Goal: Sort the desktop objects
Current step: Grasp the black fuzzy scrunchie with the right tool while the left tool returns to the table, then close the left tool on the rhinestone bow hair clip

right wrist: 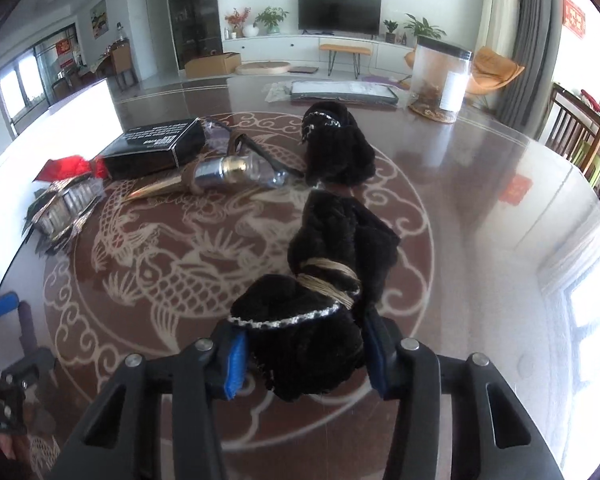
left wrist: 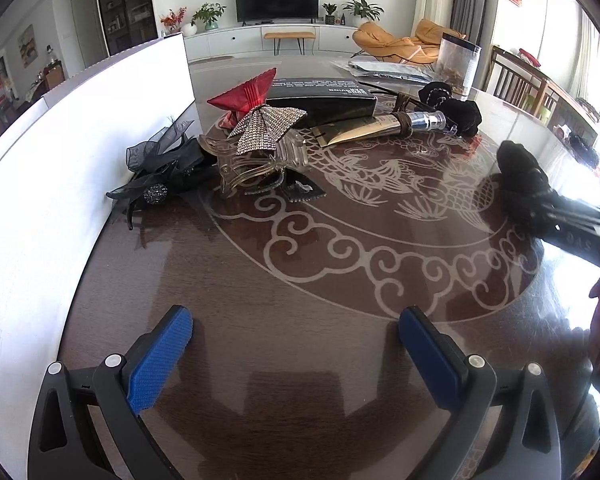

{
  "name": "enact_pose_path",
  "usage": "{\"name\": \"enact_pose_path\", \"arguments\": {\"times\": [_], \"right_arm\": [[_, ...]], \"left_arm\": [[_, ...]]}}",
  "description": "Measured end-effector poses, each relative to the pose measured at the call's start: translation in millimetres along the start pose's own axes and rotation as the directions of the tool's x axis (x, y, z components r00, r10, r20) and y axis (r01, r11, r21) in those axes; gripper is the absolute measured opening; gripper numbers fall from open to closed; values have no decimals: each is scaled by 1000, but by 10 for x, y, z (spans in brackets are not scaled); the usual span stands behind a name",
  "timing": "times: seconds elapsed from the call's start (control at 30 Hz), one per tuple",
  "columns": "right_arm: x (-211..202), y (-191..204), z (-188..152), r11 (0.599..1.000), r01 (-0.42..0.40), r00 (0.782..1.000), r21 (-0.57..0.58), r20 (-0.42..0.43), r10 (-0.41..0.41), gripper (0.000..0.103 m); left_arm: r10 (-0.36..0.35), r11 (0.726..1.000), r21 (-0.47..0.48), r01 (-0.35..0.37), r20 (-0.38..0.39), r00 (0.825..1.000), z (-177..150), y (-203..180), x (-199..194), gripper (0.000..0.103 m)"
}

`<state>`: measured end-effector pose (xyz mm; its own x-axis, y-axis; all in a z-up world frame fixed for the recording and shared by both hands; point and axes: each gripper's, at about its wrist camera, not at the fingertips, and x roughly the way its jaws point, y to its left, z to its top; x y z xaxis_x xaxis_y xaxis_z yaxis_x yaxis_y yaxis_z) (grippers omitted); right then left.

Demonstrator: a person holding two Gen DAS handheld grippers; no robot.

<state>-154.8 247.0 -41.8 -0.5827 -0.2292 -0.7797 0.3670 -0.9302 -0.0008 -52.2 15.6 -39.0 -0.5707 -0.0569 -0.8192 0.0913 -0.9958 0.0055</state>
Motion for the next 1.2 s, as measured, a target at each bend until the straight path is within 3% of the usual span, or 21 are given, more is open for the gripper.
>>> {"name": "enact_pose_path", "arguments": {"times": [0.4, 0.53, 0.57, 0.6, 0.63, 0.67, 0.73, 0.93, 1.2], "right_arm": [[-75, 64, -105, 1000, -2, 1000, -16, 0, 2, 49], [-77, 65, -105, 1000, -2, 1000, -15, 0, 2, 49], [-78, 66, -105, 1000, -2, 1000, -15, 0, 2, 49], [-79, 66, -106, 1000, -2, 1000, -15, 0, 2, 49], [-80, 71, -106, 1000, -2, 1000, -16, 0, 2, 49], [-80, 68, -106, 1000, -2, 1000, -16, 0, 2, 49], [-79, 70, -105, 1000, 1, 1000, -17, 0, -1, 49], [-74, 68, -103, 1000, 7, 1000, -21, 0, -7, 49], [-75, 65, -101, 1000, 9, 1000, -22, 0, -9, 49]], "left_arm": [[51, 996, -70, -51, -5, 999, 814, -39, 567, 103], [20, 999, -28, -20, -3, 1000, 925, -11, 640, 103], [23, 999, -33, -22, 9, 1000, 931, 8, 631, 100], [34, 999, -41, -32, 34, 999, 940, 32, 596, 74], [28, 998, -52, -25, 51, 998, 948, 66, 567, 60], [18, 998, -69, -14, 58, 998, 945, 101, 559, 58], [-4, 997, -82, 10, 66, 998, 914, 138, 526, 51], [-52, 998, -39, 55, 65, 996, 596, 64, 295, 50], [-91, 996, 30, 89, 92, 992, -256, -111, -283, 52]]}}
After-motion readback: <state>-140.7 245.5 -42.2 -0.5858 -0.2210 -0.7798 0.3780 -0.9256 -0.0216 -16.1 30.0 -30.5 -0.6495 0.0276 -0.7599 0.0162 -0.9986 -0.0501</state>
